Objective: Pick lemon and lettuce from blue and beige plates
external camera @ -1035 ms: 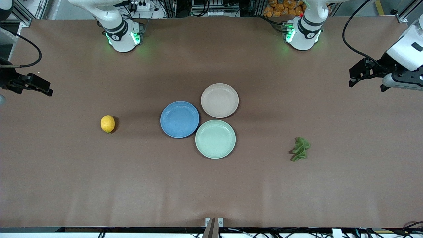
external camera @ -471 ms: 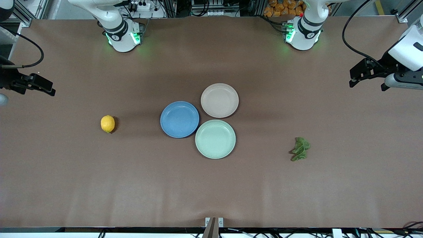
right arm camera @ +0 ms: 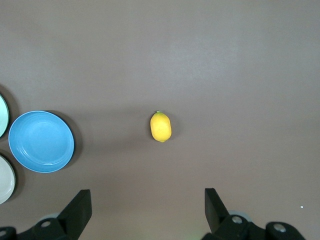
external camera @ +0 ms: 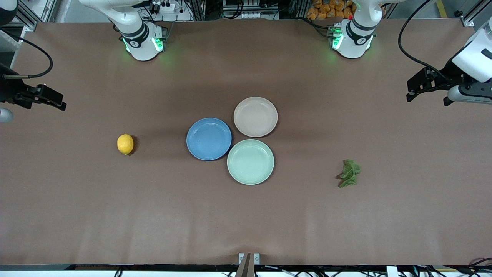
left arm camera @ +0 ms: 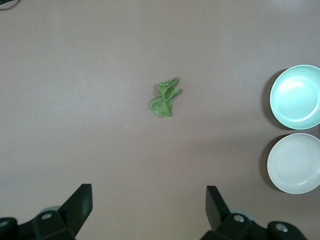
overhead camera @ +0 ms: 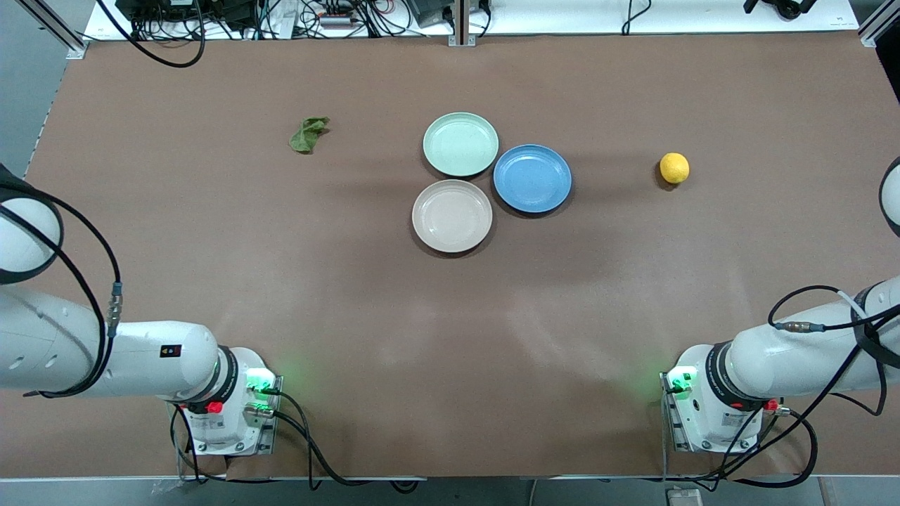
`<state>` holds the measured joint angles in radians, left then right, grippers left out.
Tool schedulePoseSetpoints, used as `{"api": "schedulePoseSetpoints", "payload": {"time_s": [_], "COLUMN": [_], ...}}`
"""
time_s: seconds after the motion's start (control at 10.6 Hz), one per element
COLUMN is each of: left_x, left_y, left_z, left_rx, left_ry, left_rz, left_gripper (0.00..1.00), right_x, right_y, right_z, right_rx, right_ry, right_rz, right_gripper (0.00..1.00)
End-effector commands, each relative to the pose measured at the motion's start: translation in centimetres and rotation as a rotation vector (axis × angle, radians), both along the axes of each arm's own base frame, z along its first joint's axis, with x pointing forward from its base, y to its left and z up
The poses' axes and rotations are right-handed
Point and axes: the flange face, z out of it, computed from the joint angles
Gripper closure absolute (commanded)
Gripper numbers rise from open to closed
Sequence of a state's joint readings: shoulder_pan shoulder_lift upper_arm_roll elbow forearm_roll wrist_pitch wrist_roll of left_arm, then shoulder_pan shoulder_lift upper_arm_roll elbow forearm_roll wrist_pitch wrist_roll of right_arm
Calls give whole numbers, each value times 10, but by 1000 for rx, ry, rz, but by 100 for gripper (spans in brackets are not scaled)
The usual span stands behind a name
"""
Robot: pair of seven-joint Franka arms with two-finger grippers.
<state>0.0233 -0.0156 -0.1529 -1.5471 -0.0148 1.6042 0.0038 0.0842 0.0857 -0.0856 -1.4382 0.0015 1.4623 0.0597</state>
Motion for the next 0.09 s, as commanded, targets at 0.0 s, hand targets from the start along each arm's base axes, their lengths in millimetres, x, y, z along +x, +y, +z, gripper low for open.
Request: {"api": "schedulePoseSetpoints", "payload": {"time_s": [0.0], "left_x": [-3], "left_y": [1], "left_z": [6], "left_rx": [-7], "left_ry": [6], "left_rz": [-4], "left_gripper": [0], "right_x": [-2], "right_y": [-1], "right_z": [1], "right_rx": [21], "right_ry": [4], "right_rz": [7], "right_gripper": [0]}}
